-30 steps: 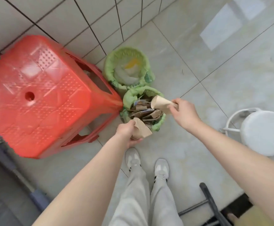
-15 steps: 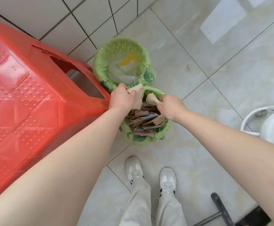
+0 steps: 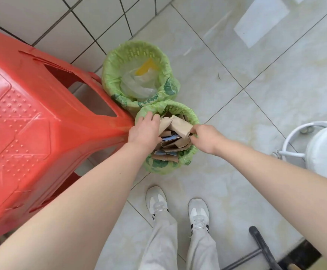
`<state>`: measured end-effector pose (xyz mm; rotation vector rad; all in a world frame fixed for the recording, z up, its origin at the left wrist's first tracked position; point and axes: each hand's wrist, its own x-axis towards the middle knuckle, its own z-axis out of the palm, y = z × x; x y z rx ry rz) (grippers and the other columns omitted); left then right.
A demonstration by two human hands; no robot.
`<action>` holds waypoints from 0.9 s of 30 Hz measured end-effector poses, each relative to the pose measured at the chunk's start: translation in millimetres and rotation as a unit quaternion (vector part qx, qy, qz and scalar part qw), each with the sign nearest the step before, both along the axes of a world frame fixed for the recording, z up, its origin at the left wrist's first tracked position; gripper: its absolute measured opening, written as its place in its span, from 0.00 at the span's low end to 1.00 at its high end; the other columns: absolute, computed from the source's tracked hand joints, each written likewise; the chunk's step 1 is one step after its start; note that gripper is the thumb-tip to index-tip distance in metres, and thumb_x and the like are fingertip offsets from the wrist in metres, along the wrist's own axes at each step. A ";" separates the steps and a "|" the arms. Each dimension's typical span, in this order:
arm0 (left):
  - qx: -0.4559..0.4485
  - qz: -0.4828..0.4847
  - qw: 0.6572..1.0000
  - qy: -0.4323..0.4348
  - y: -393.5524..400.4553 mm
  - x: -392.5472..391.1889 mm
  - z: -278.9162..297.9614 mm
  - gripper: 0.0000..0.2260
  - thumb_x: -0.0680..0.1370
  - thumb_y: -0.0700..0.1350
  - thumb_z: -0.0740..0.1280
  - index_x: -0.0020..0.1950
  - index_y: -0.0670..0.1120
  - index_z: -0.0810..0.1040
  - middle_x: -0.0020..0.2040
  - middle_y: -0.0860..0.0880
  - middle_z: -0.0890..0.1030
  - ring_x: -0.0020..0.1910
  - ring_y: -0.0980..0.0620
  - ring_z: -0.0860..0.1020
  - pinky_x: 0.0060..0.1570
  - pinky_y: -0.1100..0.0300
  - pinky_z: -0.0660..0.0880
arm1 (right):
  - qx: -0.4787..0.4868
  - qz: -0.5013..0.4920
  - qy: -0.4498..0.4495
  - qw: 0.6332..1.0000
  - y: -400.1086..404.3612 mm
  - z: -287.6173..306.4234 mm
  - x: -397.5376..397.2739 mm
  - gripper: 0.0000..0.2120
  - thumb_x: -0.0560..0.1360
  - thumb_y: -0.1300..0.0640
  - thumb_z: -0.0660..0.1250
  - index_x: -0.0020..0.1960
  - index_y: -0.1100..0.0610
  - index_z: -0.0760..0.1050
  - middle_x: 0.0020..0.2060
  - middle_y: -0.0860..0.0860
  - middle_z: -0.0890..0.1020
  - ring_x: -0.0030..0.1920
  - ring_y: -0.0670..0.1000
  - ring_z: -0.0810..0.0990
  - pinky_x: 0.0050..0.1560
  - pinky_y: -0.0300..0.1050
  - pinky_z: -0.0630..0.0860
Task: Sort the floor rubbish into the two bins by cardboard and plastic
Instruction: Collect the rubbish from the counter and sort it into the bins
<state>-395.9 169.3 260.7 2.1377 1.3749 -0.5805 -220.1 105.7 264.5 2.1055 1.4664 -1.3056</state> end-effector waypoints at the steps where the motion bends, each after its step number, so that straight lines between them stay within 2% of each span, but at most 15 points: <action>1: -0.025 0.021 0.999 -0.007 -1.1 -0.8 -0.8 0.21 0.72 0.51 0.72 0.60 0.46 0.68 0.59 0.46 0.71 0.58 0.44 0.71 0.45 0.52 0.71 | 0.001 0.001 0.002 1.000 -1.2 0.9 1.1 0.16 0.77 0.57 0.57 0.61 0.62 0.73 0.57 0.62 0.78 0.58 0.62 0.76 0.56 0.48 0.73; 5: -0.107 0.106 0.987 -0.049 -5.4 -1.5 -0.7 0.19 0.73 0.54 0.70 0.58 0.46 0.70 0.57 0.47 0.72 0.56 0.44 0.73 0.54 0.49 0.73 | 0.010 0.000 0.013 1.000 -1.8 1.5 4.0 0.16 0.77 0.59 0.57 0.62 0.62 0.73 0.59 0.61 0.78 0.60 0.61 0.75 0.59 0.49 0.73; 10: -0.037 0.127 0.989 -0.066 -11.8 1.3 5.7 0.20 0.74 0.55 0.68 0.62 0.47 0.69 0.60 0.48 0.72 0.59 0.46 0.71 0.53 0.49 0.73 | 0.026 -0.005 0.018 0.999 4.1 2.9 3.5 0.17 0.77 0.58 0.57 0.64 0.61 0.71 0.60 0.61 0.77 0.60 0.61 0.75 0.60 0.49 0.73; 16: -0.007 0.162 0.985 -0.056 -19.8 -3.1 18.1 0.20 0.76 0.52 0.64 0.66 0.47 0.68 0.63 0.47 0.72 0.62 0.44 0.70 0.54 0.49 0.71 | 0.045 -0.015 0.020 0.999 7.3 14.1 2.3 0.19 0.76 0.58 0.57 0.66 0.60 0.70 0.62 0.59 0.77 0.62 0.60 0.74 0.61 0.47 0.71; 22: 0.019 0.219 0.974 -0.059 -34.2 -17.7 54.9 0.17 0.78 0.50 0.60 0.65 0.46 0.69 0.61 0.46 0.73 0.60 0.43 0.70 0.52 0.48 0.71 | 0.087 -0.013 0.041 0.995 7.7 57.5 -3.8 0.18 0.77 0.59 0.57 0.65 0.60 0.71 0.61 0.57 0.78 0.62 0.58 0.74 0.61 0.45 0.70; 27: 0.012 0.231 0.970 -0.076 -62.9 -40.0 111.6 0.17 0.74 0.43 0.64 0.62 0.46 0.71 0.56 0.45 0.76 0.57 0.43 0.74 0.54 0.47 0.74 | 0.118 0.034 0.071 0.990 -8.0 124.7 -17.3 0.16 0.77 0.59 0.58 0.63 0.60 0.73 0.60 0.57 0.79 0.61 0.57 0.75 0.61 0.46 0.70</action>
